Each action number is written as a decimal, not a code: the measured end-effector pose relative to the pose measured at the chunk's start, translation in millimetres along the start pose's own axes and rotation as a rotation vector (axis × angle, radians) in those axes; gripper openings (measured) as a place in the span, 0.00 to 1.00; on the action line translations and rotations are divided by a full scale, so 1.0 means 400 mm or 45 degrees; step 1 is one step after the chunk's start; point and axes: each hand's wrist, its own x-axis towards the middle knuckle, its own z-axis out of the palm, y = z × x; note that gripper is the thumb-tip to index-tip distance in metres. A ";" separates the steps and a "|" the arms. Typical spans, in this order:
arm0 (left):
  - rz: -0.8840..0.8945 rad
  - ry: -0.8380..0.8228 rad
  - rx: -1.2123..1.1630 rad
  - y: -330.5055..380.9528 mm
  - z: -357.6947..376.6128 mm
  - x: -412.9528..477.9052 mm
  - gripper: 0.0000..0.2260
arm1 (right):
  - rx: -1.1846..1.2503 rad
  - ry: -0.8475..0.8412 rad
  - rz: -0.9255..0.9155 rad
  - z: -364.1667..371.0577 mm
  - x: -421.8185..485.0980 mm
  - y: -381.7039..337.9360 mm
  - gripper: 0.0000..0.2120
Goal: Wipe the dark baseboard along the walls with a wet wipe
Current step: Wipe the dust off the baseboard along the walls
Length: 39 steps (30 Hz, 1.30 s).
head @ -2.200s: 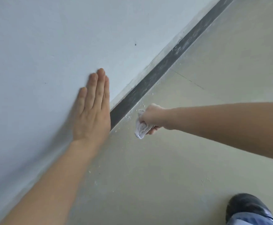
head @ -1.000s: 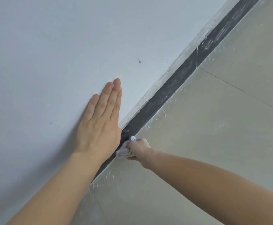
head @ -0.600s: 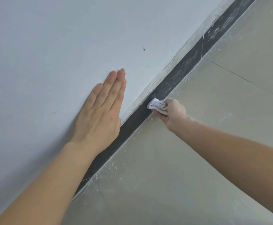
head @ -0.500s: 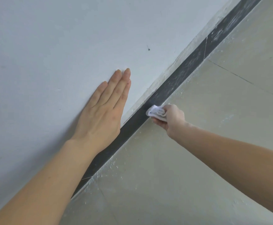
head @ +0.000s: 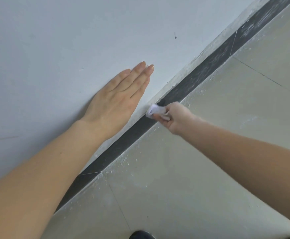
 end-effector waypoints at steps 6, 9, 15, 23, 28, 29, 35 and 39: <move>0.000 0.026 -0.160 -0.003 -0.007 0.000 0.30 | 0.242 0.204 -0.296 -0.062 -0.023 -0.098 0.09; 0.008 0.039 -0.139 0.001 -0.001 0.001 0.31 | -0.211 0.171 -0.212 -0.056 -0.028 0.019 0.08; 0.082 -0.070 -0.008 -0.008 -0.011 -0.011 0.34 | -0.499 0.065 0.242 -0.018 0.001 0.270 0.10; 0.149 -0.108 0.248 -0.041 -0.006 -0.165 0.27 | -0.520 -0.186 0.344 0.084 0.047 0.403 0.16; 0.077 -0.218 0.228 -0.037 0.002 -0.248 0.26 | -0.343 -0.168 0.327 0.142 0.071 0.454 0.19; 0.064 -0.224 0.208 -0.035 0.003 -0.250 0.26 | -0.292 -0.144 0.326 0.146 0.075 0.453 0.20; 0.013 -0.098 0.185 -0.015 0.021 -0.222 0.26 | -0.083 0.064 0.350 0.117 0.092 0.363 0.09; -0.045 -0.048 0.194 0.001 0.025 -0.188 0.27 | -0.091 0.089 0.234 0.074 0.082 0.257 0.07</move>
